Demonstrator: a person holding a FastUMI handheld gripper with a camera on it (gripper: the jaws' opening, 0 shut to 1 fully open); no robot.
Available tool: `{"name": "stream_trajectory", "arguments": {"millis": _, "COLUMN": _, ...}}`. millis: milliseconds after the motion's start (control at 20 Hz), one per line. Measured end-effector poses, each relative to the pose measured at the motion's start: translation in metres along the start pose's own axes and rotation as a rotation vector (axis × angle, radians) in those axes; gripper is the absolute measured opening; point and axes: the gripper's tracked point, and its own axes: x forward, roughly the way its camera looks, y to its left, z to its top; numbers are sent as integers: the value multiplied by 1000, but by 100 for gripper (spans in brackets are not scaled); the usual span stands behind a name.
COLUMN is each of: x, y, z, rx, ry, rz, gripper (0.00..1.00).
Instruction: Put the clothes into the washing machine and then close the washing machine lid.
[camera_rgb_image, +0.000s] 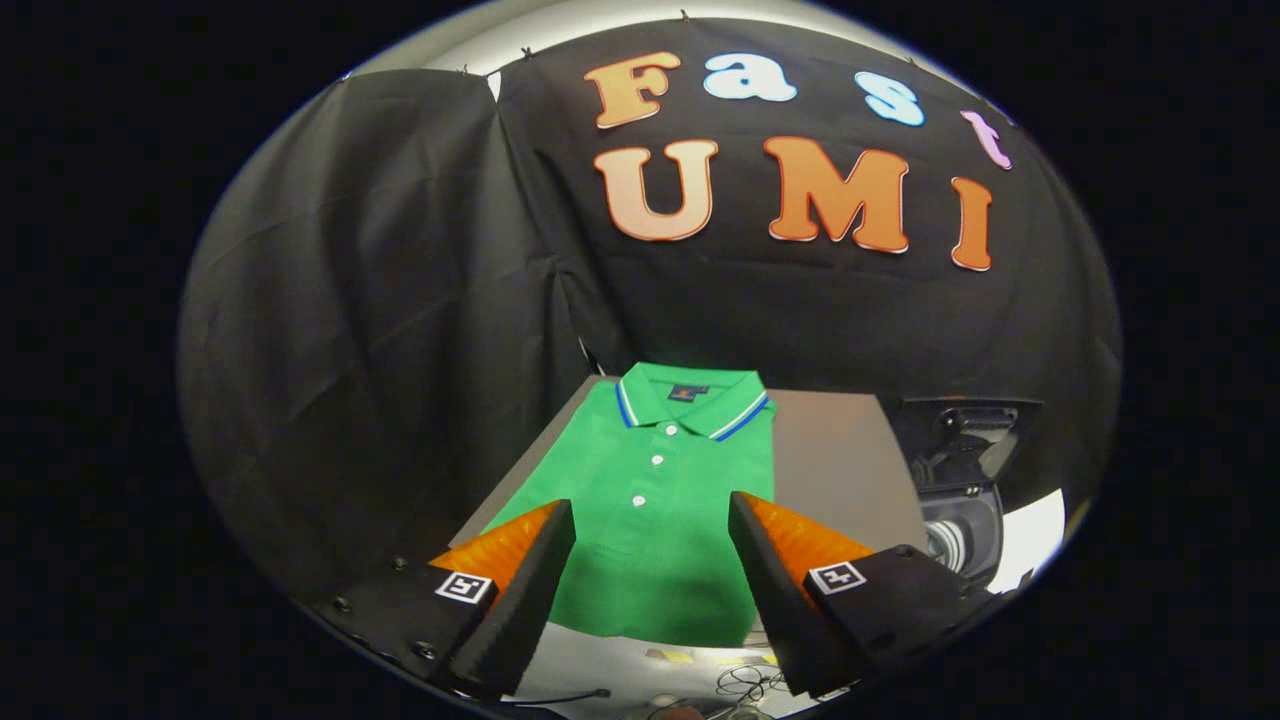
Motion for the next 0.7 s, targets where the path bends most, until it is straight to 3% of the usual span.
{"name": "stream_trajectory", "arguments": {"millis": 700, "x": 45, "y": 14, "z": -36, "rx": -34, "ry": 105, "rz": -60, "gripper": 99}}
